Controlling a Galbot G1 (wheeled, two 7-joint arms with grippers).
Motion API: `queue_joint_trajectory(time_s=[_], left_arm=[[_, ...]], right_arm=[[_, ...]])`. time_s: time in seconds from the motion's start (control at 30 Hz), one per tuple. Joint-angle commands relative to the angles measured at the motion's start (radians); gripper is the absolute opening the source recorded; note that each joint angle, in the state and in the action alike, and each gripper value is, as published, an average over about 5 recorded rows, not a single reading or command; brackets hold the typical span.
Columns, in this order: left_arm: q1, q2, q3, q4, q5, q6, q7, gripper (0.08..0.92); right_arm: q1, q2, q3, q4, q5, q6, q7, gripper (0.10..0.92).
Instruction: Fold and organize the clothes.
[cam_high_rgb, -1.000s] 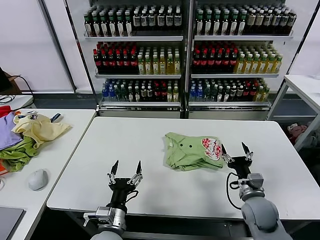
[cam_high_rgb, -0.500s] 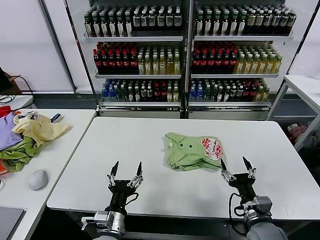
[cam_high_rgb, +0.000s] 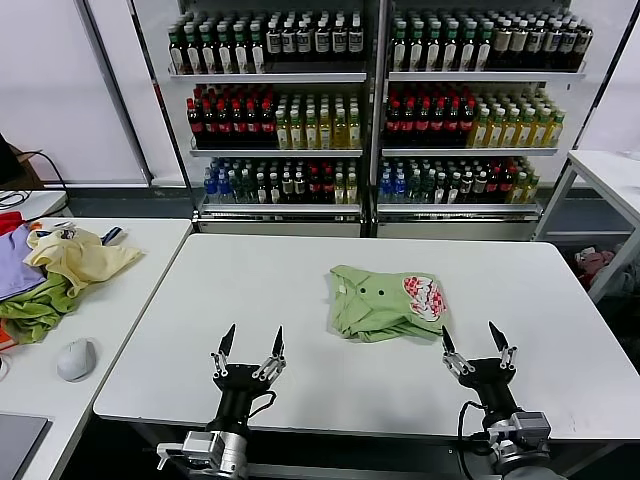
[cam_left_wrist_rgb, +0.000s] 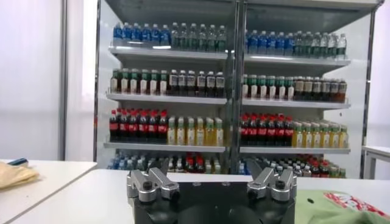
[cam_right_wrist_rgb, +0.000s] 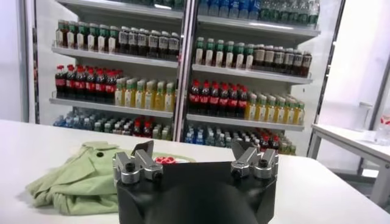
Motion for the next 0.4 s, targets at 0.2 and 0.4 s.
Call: queue_joint_trajectory(time_s=[0.2,0.4], left_arm=[[0.026,0.002,0.001,-0.036,0.016,0.001,0.003,0.823],[0.034,0.003,0.0,-0.042,0.019,0.001,0.003,0.823]], right_arm=[[-0.035,0.01,0.012,0.045,-0.018,-0.003,0.013,0.823],[-0.028,0.013,0.006,0.039,-0.02,-0.005,0.012,0.823]])
